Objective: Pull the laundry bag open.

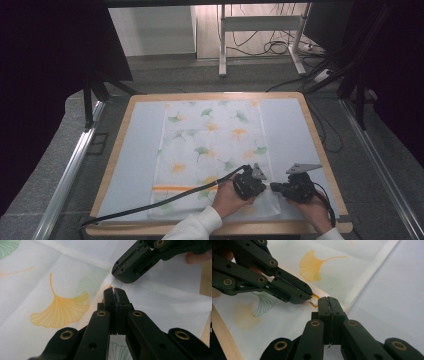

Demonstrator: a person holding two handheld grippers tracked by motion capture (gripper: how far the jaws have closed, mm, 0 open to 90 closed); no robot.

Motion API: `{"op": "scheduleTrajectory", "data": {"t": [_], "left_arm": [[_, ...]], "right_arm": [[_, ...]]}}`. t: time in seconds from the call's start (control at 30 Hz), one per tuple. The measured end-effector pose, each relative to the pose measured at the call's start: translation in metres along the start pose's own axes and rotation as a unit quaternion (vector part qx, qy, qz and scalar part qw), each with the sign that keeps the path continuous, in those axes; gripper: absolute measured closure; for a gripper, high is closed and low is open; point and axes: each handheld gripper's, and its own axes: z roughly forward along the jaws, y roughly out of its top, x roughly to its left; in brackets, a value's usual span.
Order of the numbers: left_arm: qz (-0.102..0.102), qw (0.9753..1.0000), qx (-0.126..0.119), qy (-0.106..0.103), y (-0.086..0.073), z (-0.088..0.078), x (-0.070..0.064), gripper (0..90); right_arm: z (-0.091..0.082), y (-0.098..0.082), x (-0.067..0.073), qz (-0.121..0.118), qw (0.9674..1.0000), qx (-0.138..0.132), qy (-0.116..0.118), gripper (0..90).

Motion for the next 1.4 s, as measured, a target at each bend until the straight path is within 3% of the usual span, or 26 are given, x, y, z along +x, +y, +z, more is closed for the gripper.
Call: {"op": "scheduleTrajectory", "data": {"t": [0.33,0.43,0.7,0.9,1.2,1.4], "left_arm": [[-0.002,1.0,0.002,-0.002,0.0005,0.0003,0.0002,89.8],[-0.016,0.9997,0.005,-0.016,0.0014,0.0007,0.0012,83.2],[0.014,0.9998,0.003,0.017,0.0003,0.0013,-0.0054,90.0],[0.016,0.9997,0.004,0.02,0.0002,0.0004,-0.0068,90.0],[-0.012,0.9997,0.007,0.018,0.0007,-0.001,-0.0061,90.0],[-0.039,0.9992,0.001,0.003,-0.0026,-0.0025,-0.001,90.0]], "right_arm": [[0.0,0.0,-0.0003,0.002,1.0,0.0,0.002,89.0],[0.0,-0.0001,-0.0005,0.002,1.0,0.0,0.003,89.0],[0.0001,0.0,-0.0002,0.002,1.0,0.001,0.001,89.0],[0.0001,-0.0001,-0.0005,0.003,1.0,0.0,0.002,89.0],[0.0008,0.0006,0.0022,-0.011,0.9999,0.003,-0.006,89.3],[0.0013,0.0007,0.0039,-0.019,0.9997,0.004,-0.013,89.3]]}}
